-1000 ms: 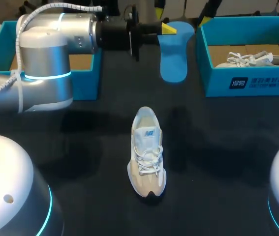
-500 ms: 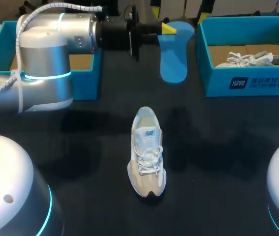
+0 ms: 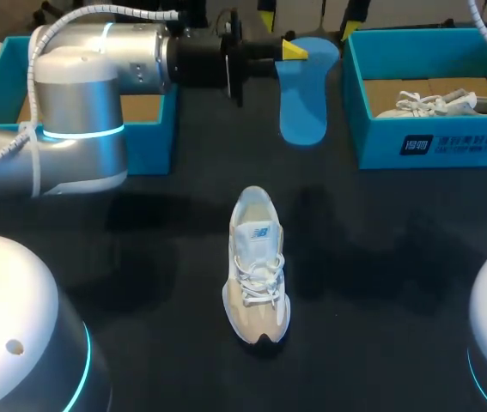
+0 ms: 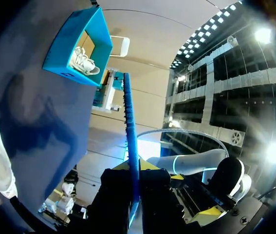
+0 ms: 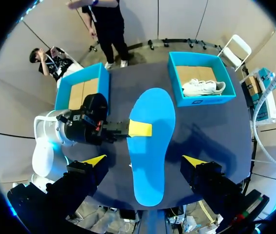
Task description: Take the shoe out of the shoebox, open the shoe tongue, remove and reinsert the insole, then place the shoe into the shoebox
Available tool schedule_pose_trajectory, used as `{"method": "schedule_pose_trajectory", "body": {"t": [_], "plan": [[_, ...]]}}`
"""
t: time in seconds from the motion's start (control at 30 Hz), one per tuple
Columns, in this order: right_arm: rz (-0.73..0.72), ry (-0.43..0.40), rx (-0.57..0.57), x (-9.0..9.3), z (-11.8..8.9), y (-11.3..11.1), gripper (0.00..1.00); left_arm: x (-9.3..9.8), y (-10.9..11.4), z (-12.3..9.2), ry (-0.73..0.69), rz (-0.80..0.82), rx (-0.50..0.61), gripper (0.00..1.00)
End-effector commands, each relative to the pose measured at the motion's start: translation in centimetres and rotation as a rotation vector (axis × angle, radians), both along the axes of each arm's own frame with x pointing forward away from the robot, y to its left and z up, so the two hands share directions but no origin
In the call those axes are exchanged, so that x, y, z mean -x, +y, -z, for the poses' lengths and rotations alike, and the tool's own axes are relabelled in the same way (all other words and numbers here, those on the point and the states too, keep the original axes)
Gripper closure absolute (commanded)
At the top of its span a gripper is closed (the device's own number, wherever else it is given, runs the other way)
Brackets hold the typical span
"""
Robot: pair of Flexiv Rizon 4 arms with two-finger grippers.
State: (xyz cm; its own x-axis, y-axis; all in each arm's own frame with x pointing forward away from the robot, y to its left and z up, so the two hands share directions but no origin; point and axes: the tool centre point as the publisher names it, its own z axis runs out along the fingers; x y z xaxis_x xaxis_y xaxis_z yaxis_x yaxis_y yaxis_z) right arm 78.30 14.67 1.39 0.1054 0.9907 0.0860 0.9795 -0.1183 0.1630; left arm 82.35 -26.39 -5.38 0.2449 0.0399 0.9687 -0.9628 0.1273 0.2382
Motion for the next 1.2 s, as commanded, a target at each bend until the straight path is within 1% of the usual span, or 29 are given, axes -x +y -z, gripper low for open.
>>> {"method": "schedule_pose_trajectory", "body": {"t": [0.03,0.13,0.2,0.37,0.63,0.73,0.83,0.87,0.9,1.1,1.2], "plan": [[0.001,0.001,-0.002,-0.1,0.0,-0.1,0.00,0.1,0.0,0.0,-0.001,0.000,-0.002,1.00],[0.007,-0.010,-0.060,0.3,-0.3,-1.0,0.00,0.1,0.0,0.0,-0.001,0.000,-0.002,1.00],[0.016,-0.016,-0.072,0.5,-0.5,-1.7,0.00,0.1,0.0,0.0,-0.001,0.000,-0.002,1.00],[0.014,-0.031,-0.210,0.9,-0.9,-3.5,0.00,0.1,0.0,0.0,-0.001,0.000,-0.002,1.00],[0.000,-0.024,-0.292,1.4,-1.1,-5.4,0.00,0.1,0.0,0.0,-0.001,0.000,-0.002,1.00],[0.002,-0.048,-0.367,1.7,-1.1,-6.0,0.00,0.1,0.0,0.0,-0.001,0.000,-0.002,1.00],[-0.001,-0.081,-0.484,2.0,-1.1,-6.4,0.00,0.1,0.0,0.0,-0.001,0.000,-0.002,1.00],[-0.004,-0.100,-0.557,2.0,-1.0,-6.6,0.00,0.1,0.0,0.0,-0.001,0.000,-0.002,1.00],[-0.008,-0.110,-0.589,2.1,-1.0,-6.7,0.00,0.1,0.0,0.0,-0.001,0.000,-0.002,1.00],[-0.018,-0.120,-0.715,2.3,-0.5,-7.5,0.00,0.1,0.0,0.0,-0.001,0.000,-0.002,1.00],[-0.024,-0.119,-0.758,2.4,-0.2,-7.7,0.00,0.1,0.0,0.0,-0.001,0.000,-0.002,1.00]]}}
